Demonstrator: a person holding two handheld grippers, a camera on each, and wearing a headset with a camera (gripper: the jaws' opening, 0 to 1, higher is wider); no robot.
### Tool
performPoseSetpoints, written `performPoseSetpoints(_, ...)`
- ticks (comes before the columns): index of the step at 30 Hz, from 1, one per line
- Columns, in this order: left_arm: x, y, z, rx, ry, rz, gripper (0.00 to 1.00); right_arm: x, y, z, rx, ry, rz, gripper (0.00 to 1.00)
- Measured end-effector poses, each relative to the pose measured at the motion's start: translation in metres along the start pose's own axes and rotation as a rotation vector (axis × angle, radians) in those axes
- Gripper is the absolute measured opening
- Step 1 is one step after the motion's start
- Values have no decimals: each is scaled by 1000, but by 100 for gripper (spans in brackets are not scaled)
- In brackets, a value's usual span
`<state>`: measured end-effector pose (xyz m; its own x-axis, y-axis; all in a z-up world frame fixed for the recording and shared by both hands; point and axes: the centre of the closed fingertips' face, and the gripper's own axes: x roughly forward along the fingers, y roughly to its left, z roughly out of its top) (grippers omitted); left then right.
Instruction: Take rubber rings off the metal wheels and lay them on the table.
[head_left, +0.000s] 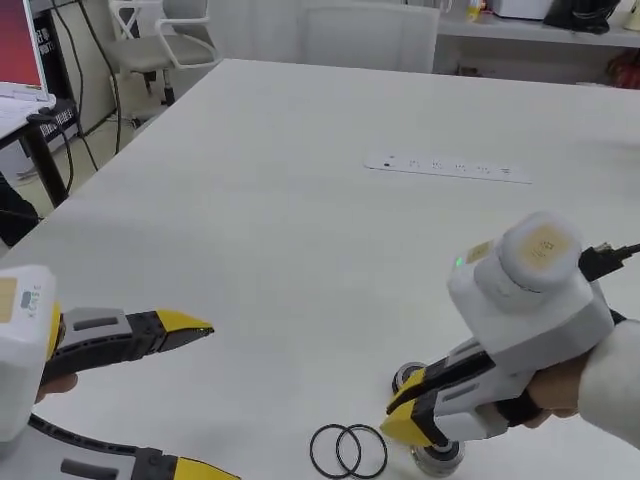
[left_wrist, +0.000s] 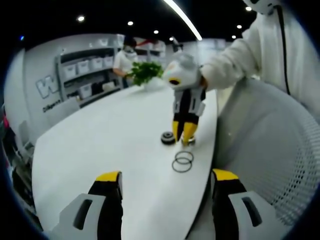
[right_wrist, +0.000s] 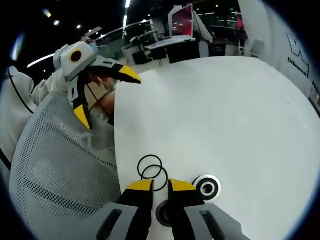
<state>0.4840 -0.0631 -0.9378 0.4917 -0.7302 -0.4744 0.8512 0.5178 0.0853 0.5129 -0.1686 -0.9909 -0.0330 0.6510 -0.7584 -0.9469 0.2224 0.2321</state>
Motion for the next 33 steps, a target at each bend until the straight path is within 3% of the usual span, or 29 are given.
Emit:
performPoseSetpoints(7, 0, -1, 0, -2, 1, 3, 73, -24, 4, 10, -11, -48, -14, 9)
performPoseSetpoints(12, -2, 0, 2, 2, 0, 7, 73, -41, -2, 14, -24, -69, -49, 14)
performPoseSetpoints(21, -6, 2, 5, 10, 1, 18, 73, -75, -10, 25, 29, -190, -118, 15)
performPoseSetpoints(33, -9, 5, 7, 14, 6, 24, 74, -111, -18, 38, 61, -308, -201, 18)
